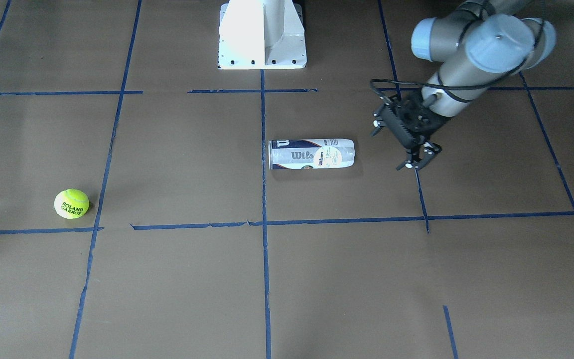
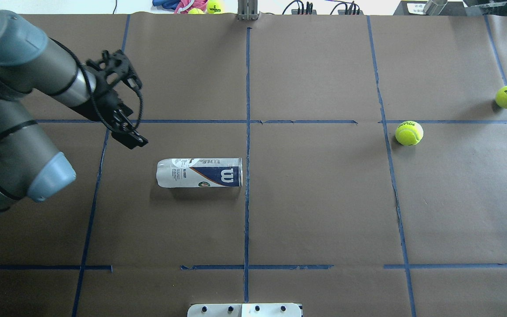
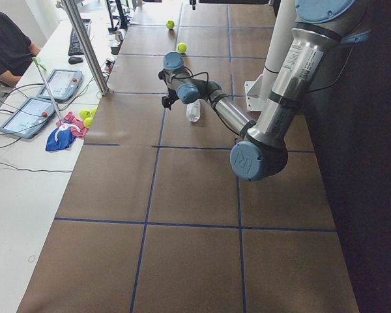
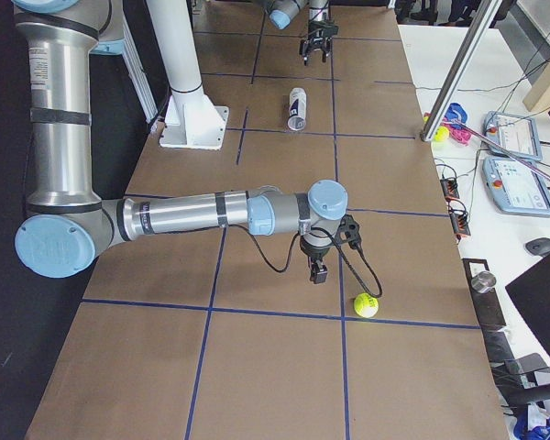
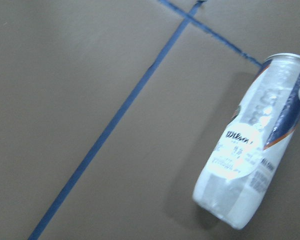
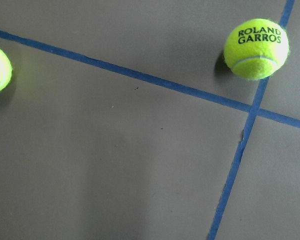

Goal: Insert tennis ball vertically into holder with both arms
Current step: 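Reach the left gripper down to the white Wilson can lying on its side, then close the left gripper on the can's closed end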

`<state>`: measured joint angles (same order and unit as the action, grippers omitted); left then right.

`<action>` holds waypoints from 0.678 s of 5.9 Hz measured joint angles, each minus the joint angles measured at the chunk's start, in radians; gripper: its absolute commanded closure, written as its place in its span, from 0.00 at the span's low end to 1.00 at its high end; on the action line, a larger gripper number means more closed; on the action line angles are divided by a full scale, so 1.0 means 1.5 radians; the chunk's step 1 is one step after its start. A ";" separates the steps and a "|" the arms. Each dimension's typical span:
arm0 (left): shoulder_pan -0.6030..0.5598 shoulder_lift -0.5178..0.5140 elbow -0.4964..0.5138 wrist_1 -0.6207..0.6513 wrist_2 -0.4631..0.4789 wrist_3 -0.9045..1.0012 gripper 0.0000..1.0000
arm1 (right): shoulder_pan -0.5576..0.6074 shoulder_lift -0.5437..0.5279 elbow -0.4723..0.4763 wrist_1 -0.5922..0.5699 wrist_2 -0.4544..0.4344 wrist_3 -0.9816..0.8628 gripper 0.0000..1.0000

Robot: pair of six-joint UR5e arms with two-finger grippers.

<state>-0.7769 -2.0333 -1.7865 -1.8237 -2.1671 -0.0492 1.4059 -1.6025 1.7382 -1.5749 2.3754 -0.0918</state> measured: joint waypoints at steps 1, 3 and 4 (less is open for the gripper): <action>0.048 -0.043 0.010 0.014 0.048 0.015 0.00 | -0.007 0.000 -0.001 0.004 -0.001 0.000 0.00; 0.126 -0.137 0.038 0.113 0.162 0.110 0.00 | -0.016 0.000 -0.001 0.006 -0.001 0.000 0.00; 0.158 -0.182 0.072 0.146 0.220 0.137 0.00 | -0.022 0.000 0.001 0.006 -0.001 -0.001 0.01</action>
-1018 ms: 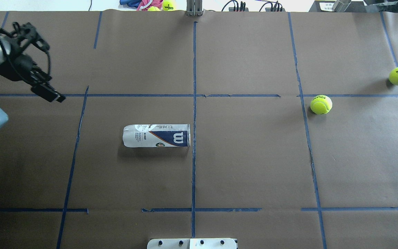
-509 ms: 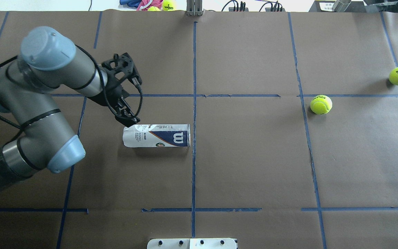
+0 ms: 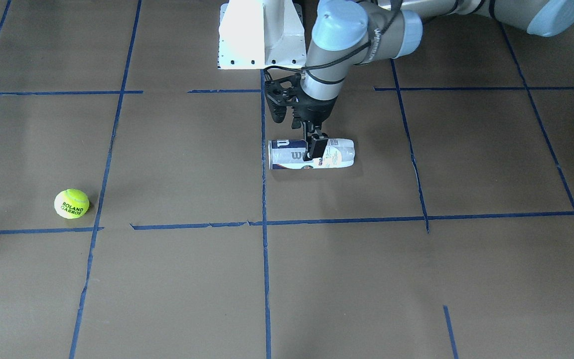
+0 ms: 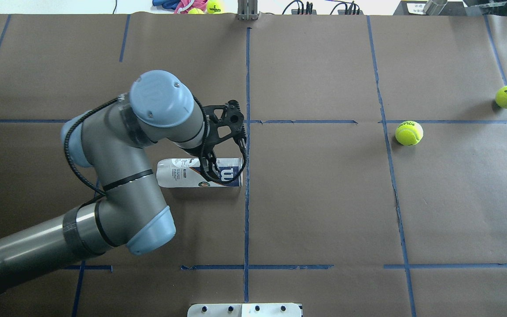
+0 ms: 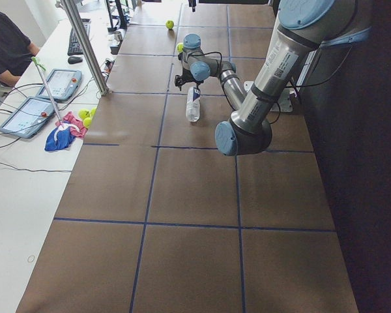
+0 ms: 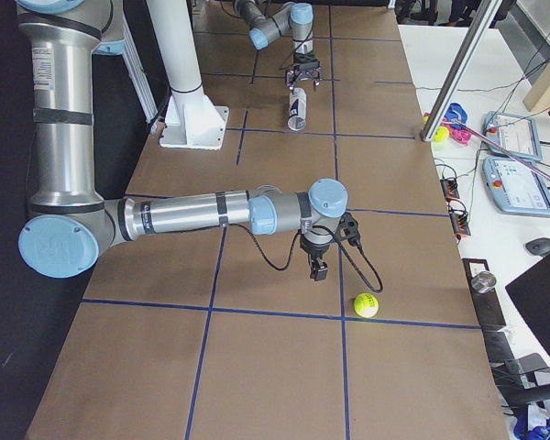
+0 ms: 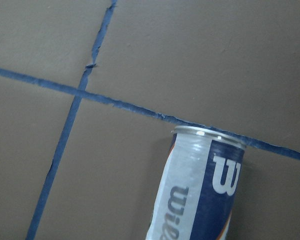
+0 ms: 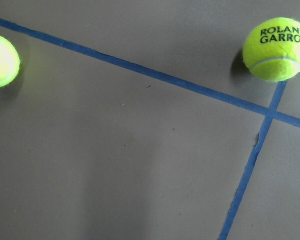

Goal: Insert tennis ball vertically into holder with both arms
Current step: 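Close the left gripper on the can's closed end, then lift the can with the left gripper and tilt it upright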

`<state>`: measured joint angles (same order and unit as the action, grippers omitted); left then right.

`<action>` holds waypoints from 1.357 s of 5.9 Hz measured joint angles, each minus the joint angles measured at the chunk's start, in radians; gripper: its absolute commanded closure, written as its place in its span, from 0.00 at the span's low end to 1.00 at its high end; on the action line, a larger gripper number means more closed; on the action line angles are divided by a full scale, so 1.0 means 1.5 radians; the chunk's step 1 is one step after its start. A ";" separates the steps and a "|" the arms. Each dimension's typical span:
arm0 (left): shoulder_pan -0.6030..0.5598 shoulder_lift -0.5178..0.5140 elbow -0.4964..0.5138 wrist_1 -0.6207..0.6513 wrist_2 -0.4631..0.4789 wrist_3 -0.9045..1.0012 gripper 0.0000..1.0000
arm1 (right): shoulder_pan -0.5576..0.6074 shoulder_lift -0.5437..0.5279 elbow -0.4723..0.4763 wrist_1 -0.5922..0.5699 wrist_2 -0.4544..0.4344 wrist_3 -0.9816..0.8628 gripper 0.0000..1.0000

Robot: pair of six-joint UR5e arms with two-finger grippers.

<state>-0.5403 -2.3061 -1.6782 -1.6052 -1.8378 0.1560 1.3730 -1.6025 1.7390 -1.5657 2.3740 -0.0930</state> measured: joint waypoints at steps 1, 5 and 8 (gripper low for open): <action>0.015 -0.030 0.034 0.011 0.021 0.008 0.00 | -0.006 -0.001 0.001 0.001 -0.001 -0.003 0.01; 0.056 -0.101 0.099 0.095 0.095 0.058 0.00 | -0.007 -0.005 0.002 0.001 -0.004 0.000 0.00; 0.076 -0.099 0.114 0.102 0.116 0.063 0.00 | -0.007 -0.008 -0.001 0.001 -0.005 -0.003 0.00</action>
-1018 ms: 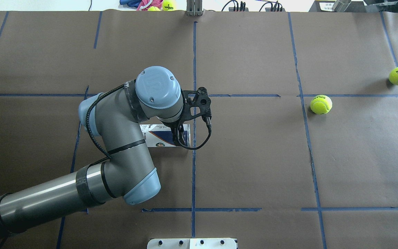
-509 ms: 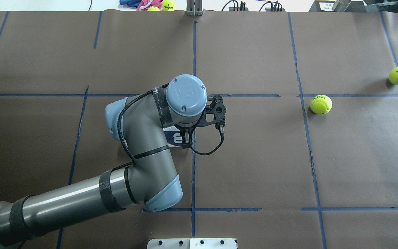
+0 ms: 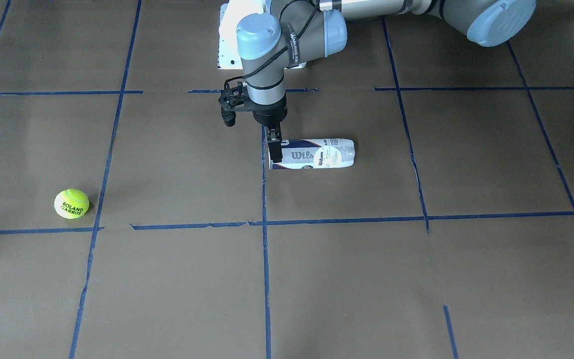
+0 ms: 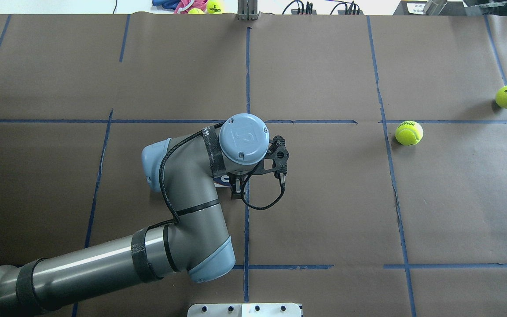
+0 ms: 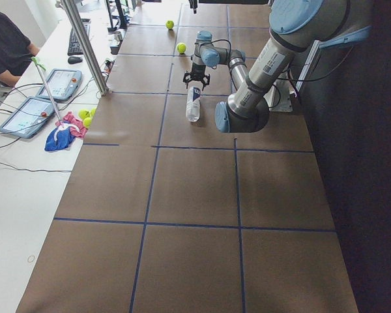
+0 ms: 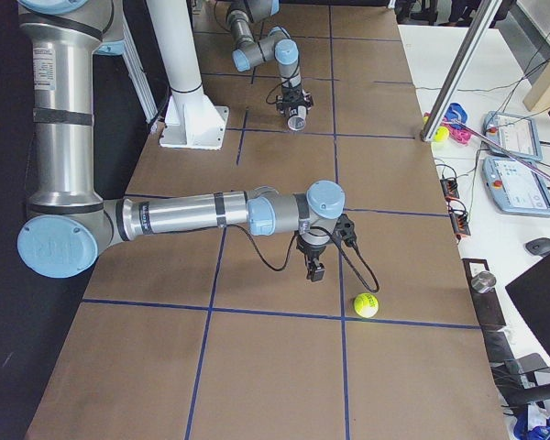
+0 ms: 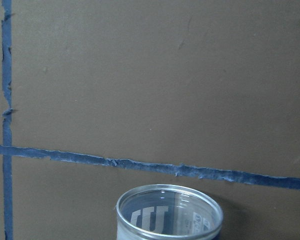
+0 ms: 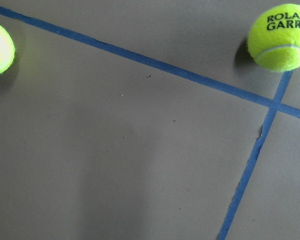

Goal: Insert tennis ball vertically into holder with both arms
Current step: 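Lift the can with the left gripper and tilt it upright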

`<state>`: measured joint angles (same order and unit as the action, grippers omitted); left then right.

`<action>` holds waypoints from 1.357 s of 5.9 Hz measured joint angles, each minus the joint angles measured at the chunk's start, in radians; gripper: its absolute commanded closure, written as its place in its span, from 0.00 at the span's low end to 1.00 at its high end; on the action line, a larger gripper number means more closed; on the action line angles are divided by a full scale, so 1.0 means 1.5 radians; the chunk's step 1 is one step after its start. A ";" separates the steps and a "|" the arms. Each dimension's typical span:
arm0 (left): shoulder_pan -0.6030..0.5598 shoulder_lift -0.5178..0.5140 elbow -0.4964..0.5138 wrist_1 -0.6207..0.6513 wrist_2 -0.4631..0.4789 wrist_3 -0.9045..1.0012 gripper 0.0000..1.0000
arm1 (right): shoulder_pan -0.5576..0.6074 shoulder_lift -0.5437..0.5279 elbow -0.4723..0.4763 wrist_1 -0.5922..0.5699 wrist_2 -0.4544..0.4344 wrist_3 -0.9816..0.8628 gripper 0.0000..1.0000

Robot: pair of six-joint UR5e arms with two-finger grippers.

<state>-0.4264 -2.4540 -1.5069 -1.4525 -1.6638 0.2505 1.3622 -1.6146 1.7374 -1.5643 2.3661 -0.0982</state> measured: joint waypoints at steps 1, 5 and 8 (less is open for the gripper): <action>0.002 0.000 0.013 -0.002 0.011 0.000 0.00 | 0.000 0.000 0.000 0.001 0.000 -0.002 0.00; 0.008 0.003 0.040 -0.010 0.016 0.003 0.03 | 0.000 0.000 0.001 0.001 0.000 -0.003 0.00; 0.009 0.003 0.055 -0.022 0.024 0.004 0.05 | 0.000 0.000 0.000 0.000 0.000 -0.003 0.00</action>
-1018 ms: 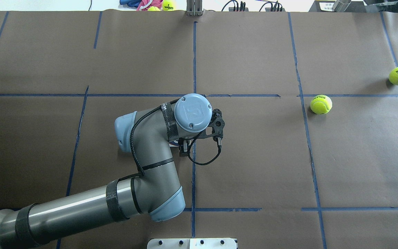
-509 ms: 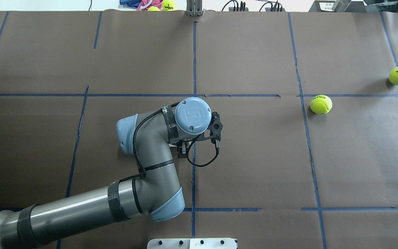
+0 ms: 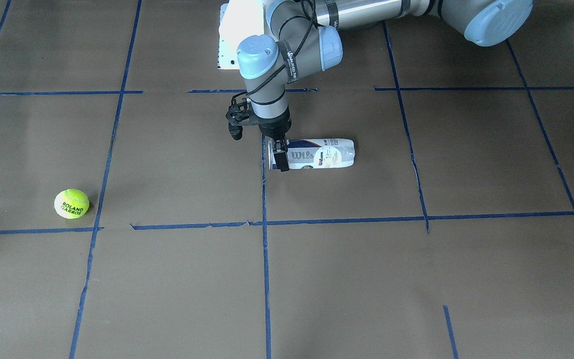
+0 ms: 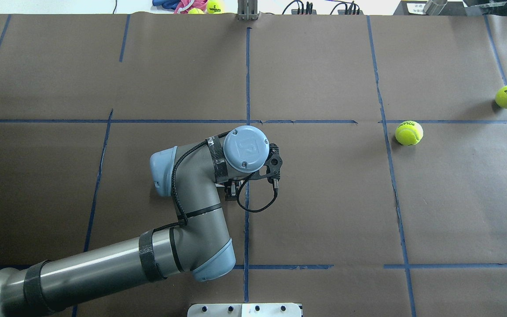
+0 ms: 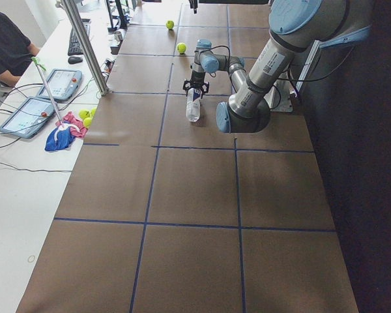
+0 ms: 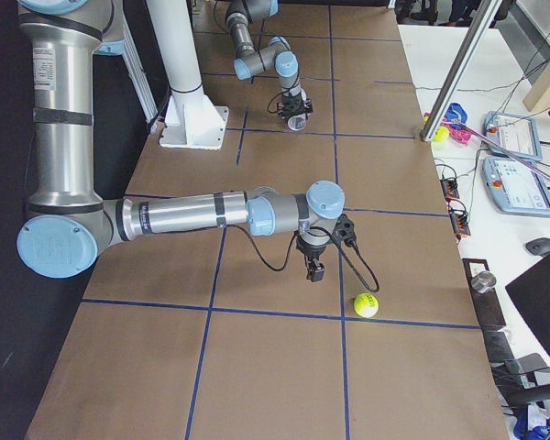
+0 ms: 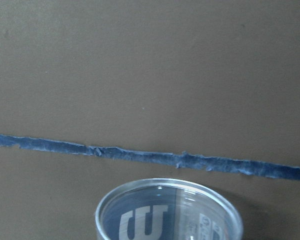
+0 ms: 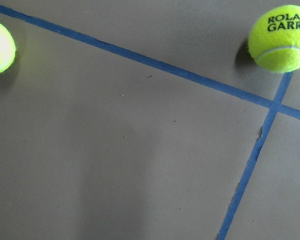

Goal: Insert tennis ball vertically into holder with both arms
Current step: 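Lift the can with the left gripper and tilt it upright, then hold the can open end up while the right gripper reaches for a yellow ball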

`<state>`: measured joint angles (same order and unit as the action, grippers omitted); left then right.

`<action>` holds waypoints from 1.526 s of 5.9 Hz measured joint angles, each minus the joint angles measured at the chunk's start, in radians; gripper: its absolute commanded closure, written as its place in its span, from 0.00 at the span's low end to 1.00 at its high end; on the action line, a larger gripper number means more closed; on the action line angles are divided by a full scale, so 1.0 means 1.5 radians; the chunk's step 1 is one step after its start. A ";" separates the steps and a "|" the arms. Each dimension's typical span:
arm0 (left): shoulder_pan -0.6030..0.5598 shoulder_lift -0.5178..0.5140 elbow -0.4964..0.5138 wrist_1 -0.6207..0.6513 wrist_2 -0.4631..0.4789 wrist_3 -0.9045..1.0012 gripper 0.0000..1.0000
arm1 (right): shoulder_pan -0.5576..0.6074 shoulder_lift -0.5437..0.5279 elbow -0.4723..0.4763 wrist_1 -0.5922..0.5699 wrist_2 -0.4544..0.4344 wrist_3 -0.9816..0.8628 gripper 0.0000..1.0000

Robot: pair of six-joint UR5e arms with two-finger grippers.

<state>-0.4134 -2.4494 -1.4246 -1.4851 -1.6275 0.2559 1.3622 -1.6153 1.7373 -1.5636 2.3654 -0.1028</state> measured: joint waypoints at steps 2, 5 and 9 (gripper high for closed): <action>0.000 0.001 0.019 -0.027 0.014 0.000 0.24 | 0.000 0.000 -0.002 0.000 0.000 0.000 0.00; -0.002 0.000 0.005 -0.039 0.018 0.006 0.29 | 0.000 0.001 -0.004 -0.001 0.000 0.000 0.00; -0.040 0.056 -0.084 -0.431 0.034 -0.234 0.29 | -0.025 0.076 -0.007 -0.001 0.003 0.013 0.00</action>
<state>-0.4735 -2.3654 -1.5507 -2.1322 -1.5772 -0.0946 1.3242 -1.5016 1.7265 -1.5651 2.3701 -0.0837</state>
